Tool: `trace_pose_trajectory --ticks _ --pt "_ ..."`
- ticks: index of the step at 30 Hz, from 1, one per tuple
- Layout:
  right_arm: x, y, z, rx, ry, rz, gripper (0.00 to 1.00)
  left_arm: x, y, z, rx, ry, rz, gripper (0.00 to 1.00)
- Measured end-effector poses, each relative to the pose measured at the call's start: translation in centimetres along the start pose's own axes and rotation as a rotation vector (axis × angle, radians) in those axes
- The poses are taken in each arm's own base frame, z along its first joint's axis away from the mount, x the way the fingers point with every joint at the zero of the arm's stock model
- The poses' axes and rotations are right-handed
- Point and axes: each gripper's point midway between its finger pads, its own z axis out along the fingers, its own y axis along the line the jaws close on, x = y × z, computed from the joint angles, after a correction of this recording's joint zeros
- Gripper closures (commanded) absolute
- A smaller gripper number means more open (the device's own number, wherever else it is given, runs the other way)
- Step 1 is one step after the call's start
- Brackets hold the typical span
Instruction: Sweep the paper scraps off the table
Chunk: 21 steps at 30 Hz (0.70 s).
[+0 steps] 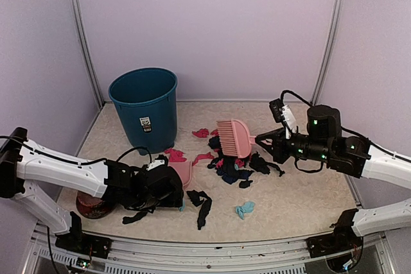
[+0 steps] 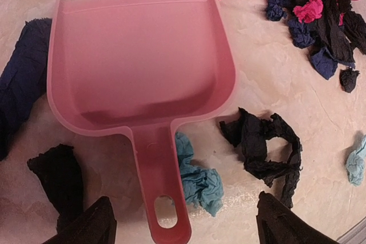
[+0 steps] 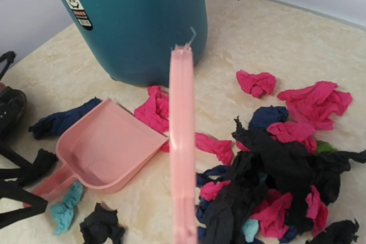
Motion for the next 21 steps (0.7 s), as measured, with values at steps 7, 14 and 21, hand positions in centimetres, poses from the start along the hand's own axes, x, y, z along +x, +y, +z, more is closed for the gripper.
trace_pose_trajectory --ticks 7,14,21 --pt "0.4 -0.2 0.3 0.006 0.014 -0.005 1.0 0.9 0.6 0.9 -0.053 0.028 0.028 0.21" --pt "0.8 -0.3 0.5 0.009 0.022 -0.005 1.0 1.1 0.6 1.3 -0.091 0.04 0.043 0.25" --pt "1.3 -0.4 0.5 0.011 0.033 -0.004 1.0 1.0 0.8 1.8 -0.14 0.031 0.065 0.29"
